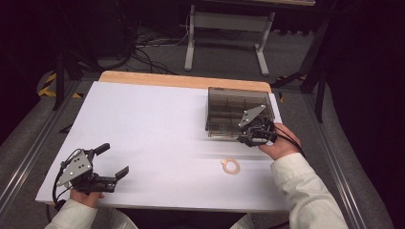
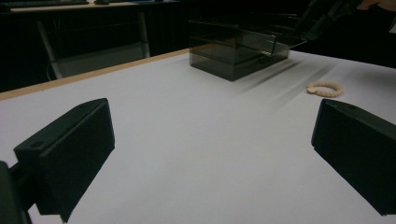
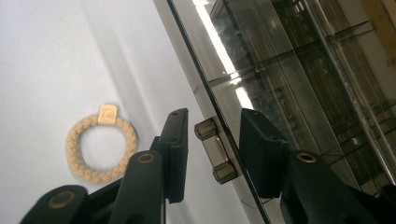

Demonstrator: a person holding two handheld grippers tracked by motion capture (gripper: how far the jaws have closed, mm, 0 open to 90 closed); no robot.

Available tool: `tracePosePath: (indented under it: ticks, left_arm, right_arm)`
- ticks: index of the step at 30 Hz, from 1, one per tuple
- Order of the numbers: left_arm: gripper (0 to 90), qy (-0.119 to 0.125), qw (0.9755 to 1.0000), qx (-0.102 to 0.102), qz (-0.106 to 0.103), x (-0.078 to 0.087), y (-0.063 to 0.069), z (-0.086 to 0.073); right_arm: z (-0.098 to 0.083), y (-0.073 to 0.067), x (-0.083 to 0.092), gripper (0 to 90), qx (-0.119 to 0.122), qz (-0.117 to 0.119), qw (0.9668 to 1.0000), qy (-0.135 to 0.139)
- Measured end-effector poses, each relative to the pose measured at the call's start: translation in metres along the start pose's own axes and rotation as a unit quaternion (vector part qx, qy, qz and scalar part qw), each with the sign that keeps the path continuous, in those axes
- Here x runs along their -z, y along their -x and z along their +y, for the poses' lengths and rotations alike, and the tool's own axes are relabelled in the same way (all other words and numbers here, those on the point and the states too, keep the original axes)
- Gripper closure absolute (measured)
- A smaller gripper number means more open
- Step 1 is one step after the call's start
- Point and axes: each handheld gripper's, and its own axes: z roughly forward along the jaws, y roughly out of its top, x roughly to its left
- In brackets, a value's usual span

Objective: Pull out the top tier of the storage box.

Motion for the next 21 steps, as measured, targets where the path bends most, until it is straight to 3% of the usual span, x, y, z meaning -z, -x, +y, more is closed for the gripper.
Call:
tracePosePath:
  ticks: [1, 2, 4, 7, 10, 14, 21]
  left_arm:
    - [0.2, 0.0, 1.0, 0.002, 0.0, 0.0, 0.0, 0.0]
    - [0.2, 0.0, 1.0, 0.002, 0.0, 0.0, 0.0, 0.0]
    - [0.2, 0.001, 1.0, 0.0, -0.001, 0.0, 0.0, 0.0]
    - [0.2, 0.001, 1.0, -0.003, 0.0, -0.001, 0.0, 0.0]
    - [0.2, 0.001, 1.0, 0.001, -0.001, -0.001, 0.0, 0.0]
    - [0.2, -0.001, 1.0, -0.004, -0.001, -0.002, 0.0, 0.001]
    - [0.2, 0.001, 1.0, -0.006, -0.005, -0.004, 0.0, 0.002]
  right_arm:
    - [0.0, -0.002, 0.0, 62.6, -0.01, -0.004, 0.9999, 0.007]
    - [0.0, -0.001, 0.002, 62.0, 0.002, -0.003, 1.0, 0.005]
    - [0.0, -0.002, 0.003, 60.8, 0.005, -0.003, 0.9999, 0.011]
    - [-0.001, -0.005, 0.009, 58.9, -0.012, -0.007, 0.9994, 0.032]
    - [-0.001, -0.009, 0.018, 58.0, -0.008, -0.006, 0.9988, 0.048]
    - [0.001, -0.012, 0.023, 57.9, -0.014, 0.008, 0.9983, 0.055]
    - [0.006, -0.027, 0.025, 57.6, -0.006, 0.0, 0.9981, 0.061]
